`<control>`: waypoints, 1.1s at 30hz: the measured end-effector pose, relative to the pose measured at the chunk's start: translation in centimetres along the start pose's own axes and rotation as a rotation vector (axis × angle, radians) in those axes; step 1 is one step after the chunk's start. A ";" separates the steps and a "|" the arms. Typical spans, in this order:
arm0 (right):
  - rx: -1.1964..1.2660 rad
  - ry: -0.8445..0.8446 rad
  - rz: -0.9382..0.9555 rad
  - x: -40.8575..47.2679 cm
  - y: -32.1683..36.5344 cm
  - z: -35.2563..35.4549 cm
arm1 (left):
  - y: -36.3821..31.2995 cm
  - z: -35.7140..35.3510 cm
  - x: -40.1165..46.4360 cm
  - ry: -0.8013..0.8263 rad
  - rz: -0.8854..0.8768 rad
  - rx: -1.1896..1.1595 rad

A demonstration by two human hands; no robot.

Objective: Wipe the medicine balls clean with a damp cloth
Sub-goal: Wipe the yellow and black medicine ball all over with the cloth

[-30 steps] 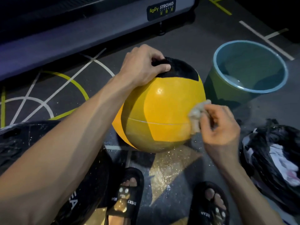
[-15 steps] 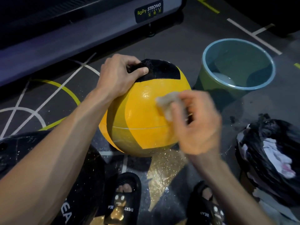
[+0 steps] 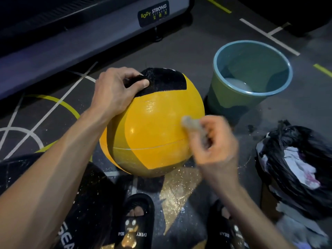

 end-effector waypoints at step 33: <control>0.206 0.119 -0.222 -2.2 -4.9 -3.3 | 0.8 4.3 -6.0 -0.130 0.213 -0.112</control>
Point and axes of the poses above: each hand's wrist, its own x-axis towards the middle knuckle, its own z-axis out of the back of the hand, y = z × x, the point moved 9 cm from there along x, towards the middle knuckle, and after that the axes turned 6 degrees about -z, right-handed, at the moved point
